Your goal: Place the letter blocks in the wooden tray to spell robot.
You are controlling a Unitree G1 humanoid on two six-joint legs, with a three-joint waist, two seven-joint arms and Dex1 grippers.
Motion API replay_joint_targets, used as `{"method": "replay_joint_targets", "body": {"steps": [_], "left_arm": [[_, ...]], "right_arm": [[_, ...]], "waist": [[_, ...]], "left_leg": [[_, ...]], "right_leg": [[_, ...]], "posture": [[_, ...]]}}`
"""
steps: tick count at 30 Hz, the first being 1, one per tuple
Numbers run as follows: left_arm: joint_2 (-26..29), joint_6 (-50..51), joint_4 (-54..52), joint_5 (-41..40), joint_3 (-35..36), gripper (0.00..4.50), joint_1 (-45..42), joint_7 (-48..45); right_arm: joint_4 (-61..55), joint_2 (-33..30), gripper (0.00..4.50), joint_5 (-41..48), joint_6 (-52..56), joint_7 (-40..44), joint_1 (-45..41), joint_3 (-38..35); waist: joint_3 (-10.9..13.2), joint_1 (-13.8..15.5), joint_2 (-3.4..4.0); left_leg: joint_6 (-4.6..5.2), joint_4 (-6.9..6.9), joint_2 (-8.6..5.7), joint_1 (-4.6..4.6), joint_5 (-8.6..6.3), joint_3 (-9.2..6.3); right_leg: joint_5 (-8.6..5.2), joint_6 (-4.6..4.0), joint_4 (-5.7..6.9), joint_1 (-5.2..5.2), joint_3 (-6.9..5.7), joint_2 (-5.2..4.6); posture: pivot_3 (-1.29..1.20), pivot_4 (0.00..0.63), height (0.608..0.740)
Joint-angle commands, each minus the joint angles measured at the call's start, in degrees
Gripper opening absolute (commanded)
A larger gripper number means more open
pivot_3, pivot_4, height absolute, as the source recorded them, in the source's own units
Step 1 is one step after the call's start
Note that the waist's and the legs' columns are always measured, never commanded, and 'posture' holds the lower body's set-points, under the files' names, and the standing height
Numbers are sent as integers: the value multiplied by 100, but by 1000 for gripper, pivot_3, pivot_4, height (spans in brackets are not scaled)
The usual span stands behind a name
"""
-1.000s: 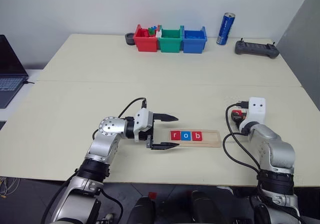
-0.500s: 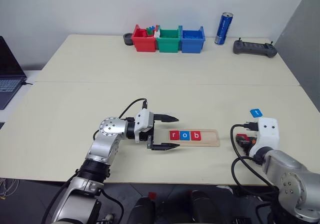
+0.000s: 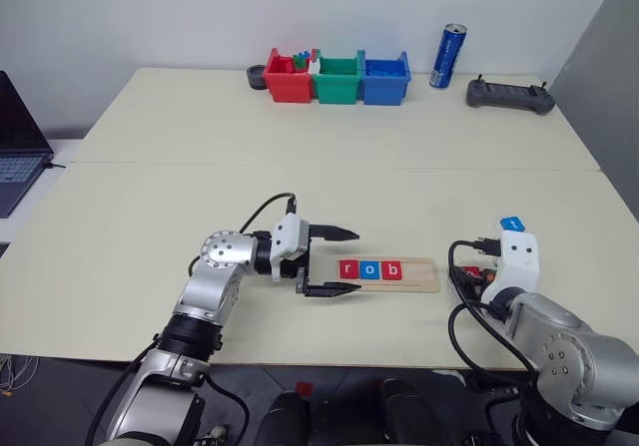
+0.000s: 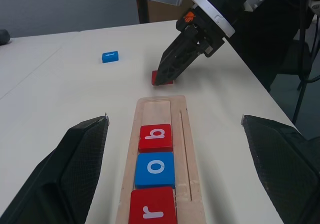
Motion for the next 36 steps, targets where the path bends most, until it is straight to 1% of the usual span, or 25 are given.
{"method": "replay_joint_targets", "body": {"steps": [1,2,5,7,9,10,12,13,15,16,18,22,23,25,29,36], "left_arm": [[11,23,-144,-68,26,4500,-53,27],[20,25,-151,-68,29,4500,-40,27],[16,26,-124,-58,26,4500,-57,29],[1,16,-89,-52,22,4500,-83,28],[-20,-1,-43,-42,16,4500,-123,28],[-32,-10,-17,-36,11,4500,-145,24],[-50,-36,32,-28,3,4500,-178,-3],[-64,-48,60,-23,-1,4500,-195,-16],[-93,-64,105,-15,-12,4500,-231,-34],[-108,-75,130,-11,-18,4500,-249,-39],[-133,-101,179,-4,-23,4500,-279,-50],[-152,-123,215,-6,-30,4500,-301,-77],[-161,-128,226,-1,-31,4500,-308,-77],[-182,-128,211,8,-33,4500,-298,-65],[-204,-115,164,15,-26,4500,-277,-30],[-123,-62,12,-10,1,4500,-199,-30]], "right_arm": [[-152,-66,4475,2,44,14,-92,98],[-182,-113,4475,-34,-54,-6,-167,89],[-64,-626,4475,-147,-543,-11,-491,203],[140,-992,4475,-92,-881,151,-808,261],[368,-1387,4475,89,-1172,498,-1047,341],[497,-1672,4475,225,-1369,806,-1099,422],[737,-2384,4475,499,-2087,1676,-994,633],[870,-2774,4475,643,-2776,2346,-763,732],[1159,-3298,4475,972,-3805,3484,-265,686],[1397,-3652,4475,926,-4588,4091,54,721],[1991,-4214,4475,862,-5706,5026,482,738],[3212,-4905,4475,639,-7204,6046,608,893],[3510,-5042,4475,492,-7622,6246,575,1018],[3999,-5166,4475,390,-8076,6567,448,1212],[4817,-5134,4475,193,-8772,6931,23,1648],[5735,-4934,4475,-52,-9314,7179,-561,2153]], "waist": [[0,1,0],[0,1,0],[1,0,1],[1,-3,1],[1,-5,1],[1,-4,0],[2,-1,-1],[2,6,-2],[4,40,-5],[4,60,-6],[7,62,-9],[10,13,-15],[10,4,-16],[10,-12,-16],[11,-23,-17],[12,13,-18]], "left_leg": [[0,0,0,-1,0,-1],[0,0,0,-1,0,0],[0,1,-1,-2,0,2],[0,2,-1,-2,0,6],[0,1,0,-1,0,5],[0,-1,0,-1,0,5],[1,-2,0,-3,0,3],[1,-2,-2,-7,-1,5],[3,-1,-7,-13,-2,1],[8,-2,-7,-14,-5,0],[24,4,-11,-19,-14,3],[26,13,-11,-10,-15,24],[27,12,-6,0,-15,31],[27,11,-1,8,-15,35],[26,12,0,12,-15,44],[25,14,-5,10,-14,41]], "right_leg": [[0,0,0,0,0,0],[0,0,0,-1,0,0],[0,0,0,-3,1,-1],[0,0,-1,-4,4,-1],[0,0,-2,-4,2,0],[0,0,-2,-4,1,1],[0,0,-4,-4,-1,1],[0,0,-6,-4,1,-2],[0,1,-16,-1,-7,-7],[-1,2,-17,0,-8,-8],[-2,5,-21,1,-8,-12],[1,8,-15,1,9,-15],[1,7,-12,3,13,-12],[1,7,-9,4,17,-5],[1,7,-6,5,30,-3],[2,7,-6,5,31,-9]], "posture": [[0,150,740],[0,150,740],[0,150,740],[0,150,740],[0,150,740],[0,150,740],[0,150,740],[0,150,740],[0,150,740],[0,150,740],[0,150,740],[0,150,740],[0,150,740],[0,150,740],[0,150,740],[0,150,740]]}}
